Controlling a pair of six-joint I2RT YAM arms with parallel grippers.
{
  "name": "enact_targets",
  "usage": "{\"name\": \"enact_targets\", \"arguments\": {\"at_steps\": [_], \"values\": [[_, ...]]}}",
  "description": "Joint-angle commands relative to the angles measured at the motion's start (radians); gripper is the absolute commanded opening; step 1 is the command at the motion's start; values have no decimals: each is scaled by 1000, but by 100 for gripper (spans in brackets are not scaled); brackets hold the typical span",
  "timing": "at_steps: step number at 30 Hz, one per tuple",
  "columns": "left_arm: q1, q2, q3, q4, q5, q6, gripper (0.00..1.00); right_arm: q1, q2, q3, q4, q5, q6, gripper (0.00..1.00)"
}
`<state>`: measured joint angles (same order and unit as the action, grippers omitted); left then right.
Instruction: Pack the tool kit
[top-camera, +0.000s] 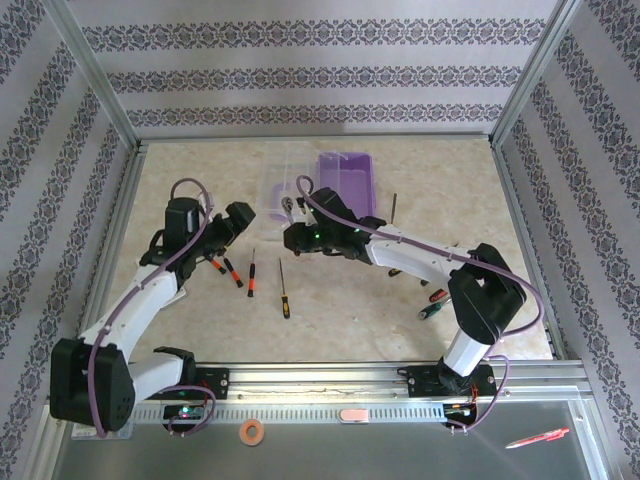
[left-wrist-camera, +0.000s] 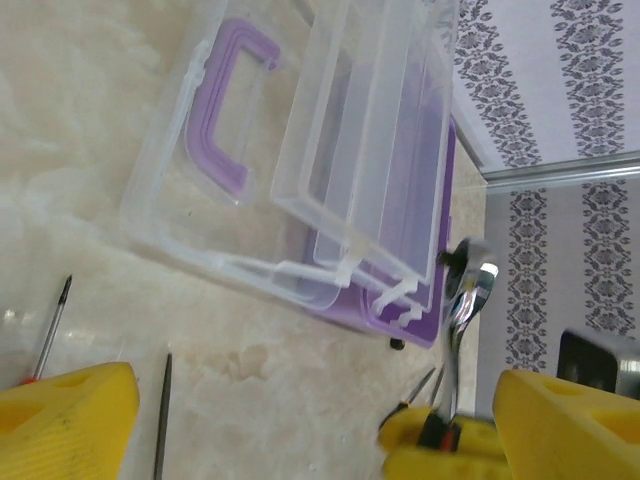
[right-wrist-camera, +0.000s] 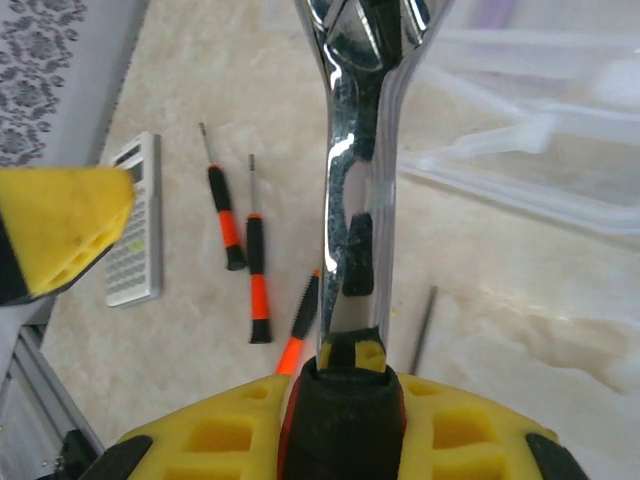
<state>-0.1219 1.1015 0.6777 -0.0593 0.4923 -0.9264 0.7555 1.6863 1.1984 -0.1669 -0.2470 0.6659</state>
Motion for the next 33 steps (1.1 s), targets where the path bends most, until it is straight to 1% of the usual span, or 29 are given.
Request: {"name": "enact_targets", "arguments": {"at_steps": [1, 4, 7, 10, 13, 16, 19, 21, 26, 29, 33], "values": [[13, -81, -64, 69, 37, -13, 92, -94, -56, 76, -101, 43, -93, 10], [9, -179, -121, 0, 24, 19, 92, -182, -39, 123, -191, 44, -142, 9], [8, -295, -200, -20, 18, 17, 92, -255, -31, 161, -248, 50, -177, 9], [7, -400, -263, -44, 9, 13, 91, -303, 5, 248, -342, 65, -218, 9], [7, -459, -286, -101, 0, 36, 92, -331, 44, 297, -390, 72, -245, 9], [8, -458, -297, -102, 24, 46, 92, -355, 87, 324, -411, 88, -257, 9], [7, -416, -292, -82, 48, 58, 92, -374, 129, 353, -412, 108, -261, 9], [7, -380, -290, -53, 62, 54, 92, -389, 176, 389, -421, 94, -256, 9], [7, -305, -319, 29, 115, -17, 89, -400, 297, 508, -508, 93, -295, 9], [8, -327, -353, 54, 109, -45, 89, -413, 352, 561, -535, 98, -298, 9], [7, -383, -358, 14, 85, -34, 89, -429, 409, 589, -526, 68, -280, 9]]}}
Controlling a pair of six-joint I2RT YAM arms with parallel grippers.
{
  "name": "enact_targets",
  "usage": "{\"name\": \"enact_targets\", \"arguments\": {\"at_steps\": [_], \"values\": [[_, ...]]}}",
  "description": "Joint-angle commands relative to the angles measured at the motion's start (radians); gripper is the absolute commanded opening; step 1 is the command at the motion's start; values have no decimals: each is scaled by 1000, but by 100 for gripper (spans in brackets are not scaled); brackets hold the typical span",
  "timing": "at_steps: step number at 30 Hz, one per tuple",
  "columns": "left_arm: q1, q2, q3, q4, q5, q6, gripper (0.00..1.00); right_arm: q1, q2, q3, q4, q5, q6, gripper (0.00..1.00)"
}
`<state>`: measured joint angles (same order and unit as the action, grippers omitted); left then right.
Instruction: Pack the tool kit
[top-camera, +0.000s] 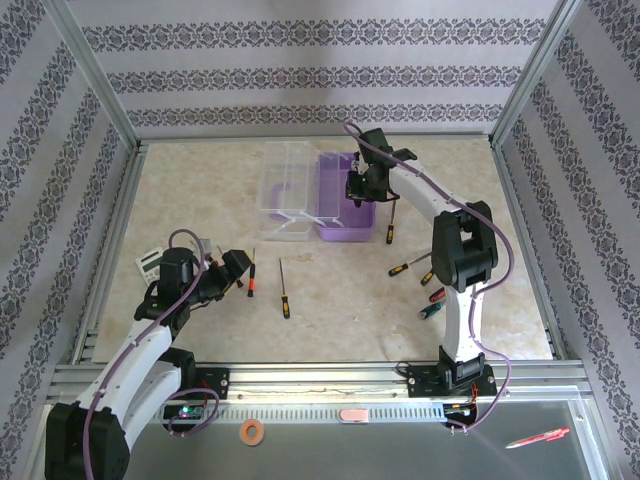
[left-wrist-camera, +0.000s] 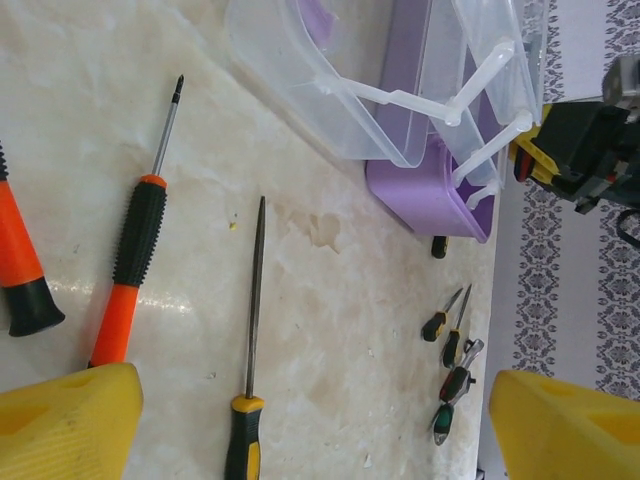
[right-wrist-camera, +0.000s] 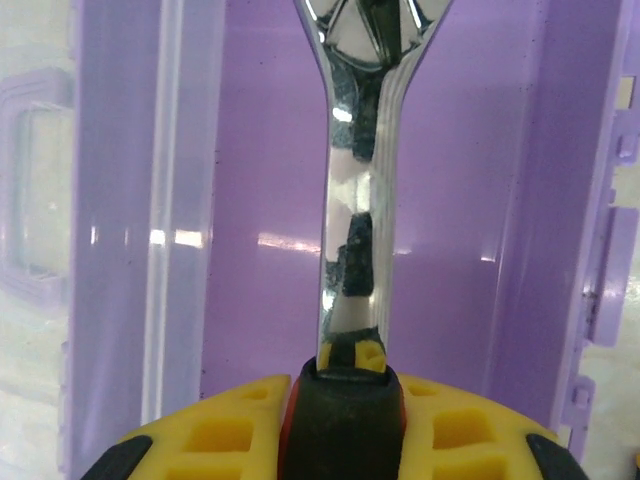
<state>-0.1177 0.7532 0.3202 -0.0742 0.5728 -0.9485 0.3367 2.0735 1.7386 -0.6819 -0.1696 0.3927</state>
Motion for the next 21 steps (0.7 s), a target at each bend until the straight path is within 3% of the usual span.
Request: {"name": "enact_targets", "arguments": {"at_steps": [1, 16, 21], "values": [[3, -41, 8, 13, 2, -2, 90, -11, 38, 57, -8, -17, -7, 9], [4, -47, -22, 28, 35, -61, 89, -16, 249, 190, -27, -108, 21, 12], [4, -56, -29, 20, 45, -64, 89, -11, 263, 197, -46, -99, 9, 19]]}}
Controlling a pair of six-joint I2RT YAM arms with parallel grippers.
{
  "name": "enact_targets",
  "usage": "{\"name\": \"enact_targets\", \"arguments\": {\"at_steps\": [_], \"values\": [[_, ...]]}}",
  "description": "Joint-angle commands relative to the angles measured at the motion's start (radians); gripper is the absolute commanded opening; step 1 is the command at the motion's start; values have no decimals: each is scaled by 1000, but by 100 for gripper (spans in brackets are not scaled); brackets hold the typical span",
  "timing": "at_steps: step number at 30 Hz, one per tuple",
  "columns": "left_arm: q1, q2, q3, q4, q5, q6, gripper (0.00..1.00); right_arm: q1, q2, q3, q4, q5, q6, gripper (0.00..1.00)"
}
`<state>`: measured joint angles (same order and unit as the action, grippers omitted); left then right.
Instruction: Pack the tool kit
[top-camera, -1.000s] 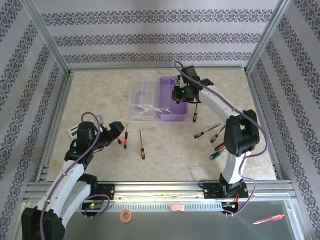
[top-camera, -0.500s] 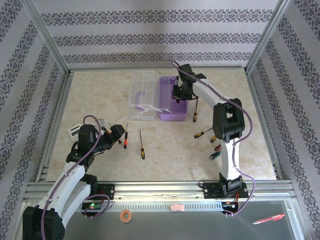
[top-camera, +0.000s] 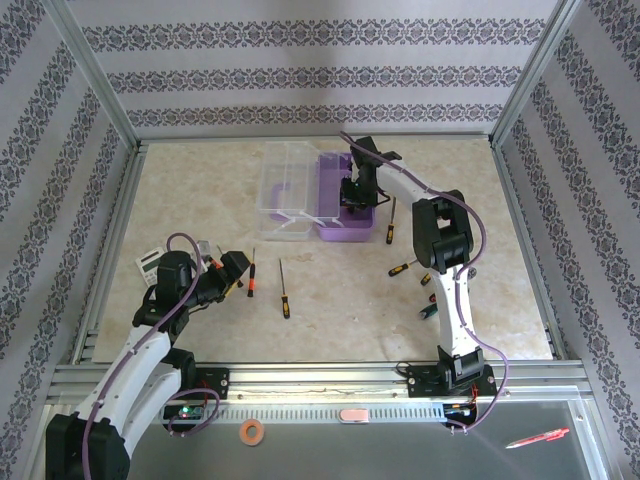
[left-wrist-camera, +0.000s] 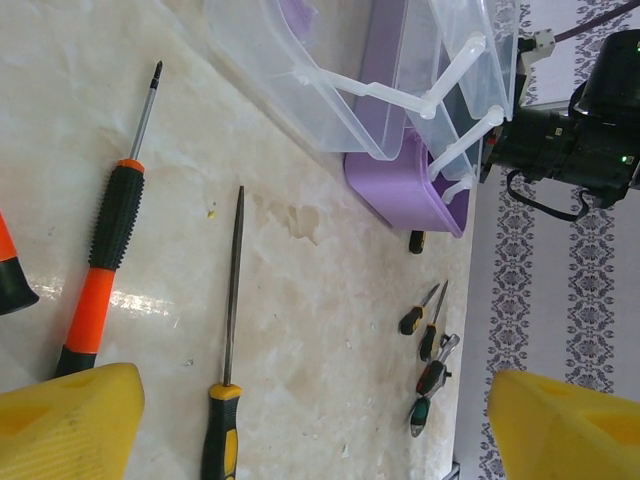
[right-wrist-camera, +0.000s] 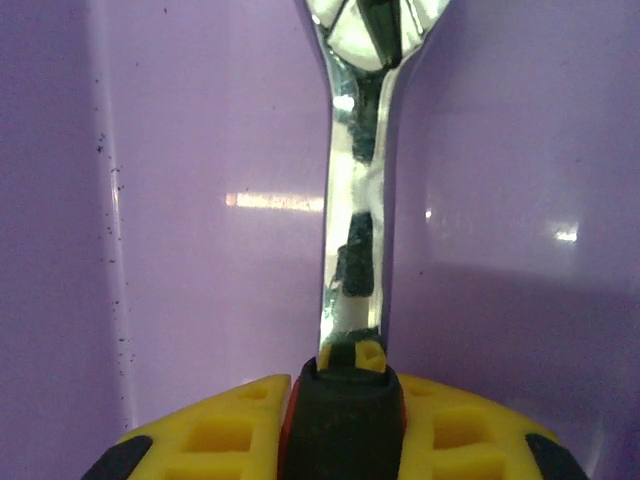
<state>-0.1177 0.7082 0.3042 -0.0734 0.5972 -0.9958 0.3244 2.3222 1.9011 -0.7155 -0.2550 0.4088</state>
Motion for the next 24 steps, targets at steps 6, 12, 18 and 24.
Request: {"name": "enact_targets", "arguments": {"at_steps": [6, 12, 18, 24], "values": [[4, 4, -11, 21, 31, -19, 89, 5, 12, 45, -35, 10, -12, 29], [4, 7, -6, 19, 45, -26, 89, 5, 0, 41, -40, 6, -14, 33], [4, 1, 0, 12, 44, -31, 90, 5, -26, 44, -39, 0, -6, 36], [3, 0, 14, 0, 41, -31, 90, 2, -89, 41, -53, 81, 18, 38]]}}
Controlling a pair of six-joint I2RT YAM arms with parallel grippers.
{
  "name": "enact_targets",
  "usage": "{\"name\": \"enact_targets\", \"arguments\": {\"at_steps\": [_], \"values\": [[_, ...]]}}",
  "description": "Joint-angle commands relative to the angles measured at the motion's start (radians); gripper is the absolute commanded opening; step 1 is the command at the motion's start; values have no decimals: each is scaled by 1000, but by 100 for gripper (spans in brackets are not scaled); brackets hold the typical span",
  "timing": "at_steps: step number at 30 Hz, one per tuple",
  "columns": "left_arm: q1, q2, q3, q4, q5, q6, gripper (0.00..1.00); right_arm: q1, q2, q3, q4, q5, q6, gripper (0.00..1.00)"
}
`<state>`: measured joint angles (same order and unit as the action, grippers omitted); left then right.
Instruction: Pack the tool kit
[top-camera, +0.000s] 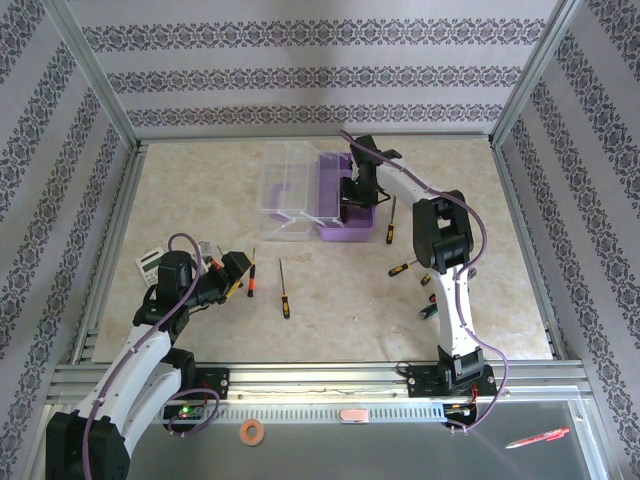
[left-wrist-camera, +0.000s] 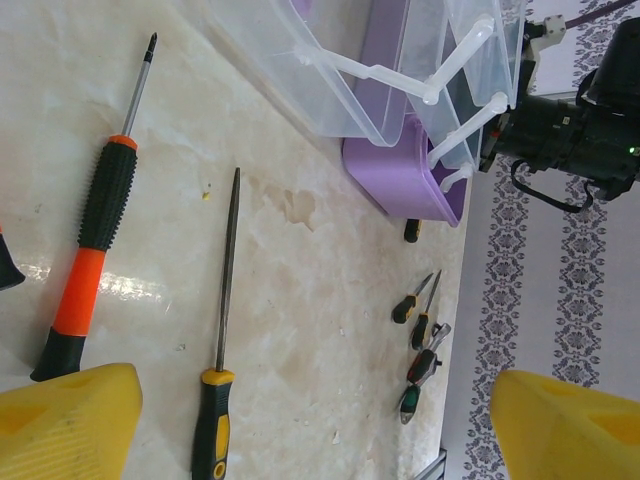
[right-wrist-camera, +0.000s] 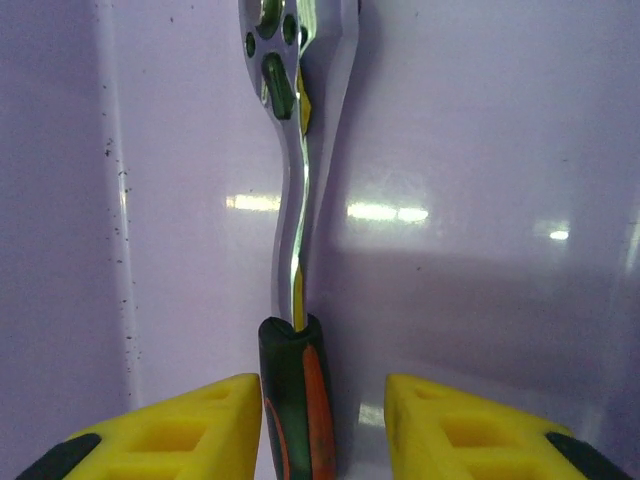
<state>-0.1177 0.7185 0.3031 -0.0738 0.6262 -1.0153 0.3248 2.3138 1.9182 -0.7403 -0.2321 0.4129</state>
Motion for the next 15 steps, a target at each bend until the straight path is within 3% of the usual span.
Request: {"name": "enact_targets", "arguments": {"at_steps": [1, 3, 11, 15], "values": [[4, -9, 17, 1, 9, -11, 90, 2, -94, 20, -29, 84, 23, 38], [3, -3, 20, 2, 4, -10, 90, 1, -125, -1, -15, 133, 42, 38], [3, 22, 52, -9, -1, 4, 90, -6, -235, -52, 11, 213, 32, 21], [3, 19, 72, -42, -23, 34, 90, -7, -412, -192, 31, 261, 1, 20]]}}
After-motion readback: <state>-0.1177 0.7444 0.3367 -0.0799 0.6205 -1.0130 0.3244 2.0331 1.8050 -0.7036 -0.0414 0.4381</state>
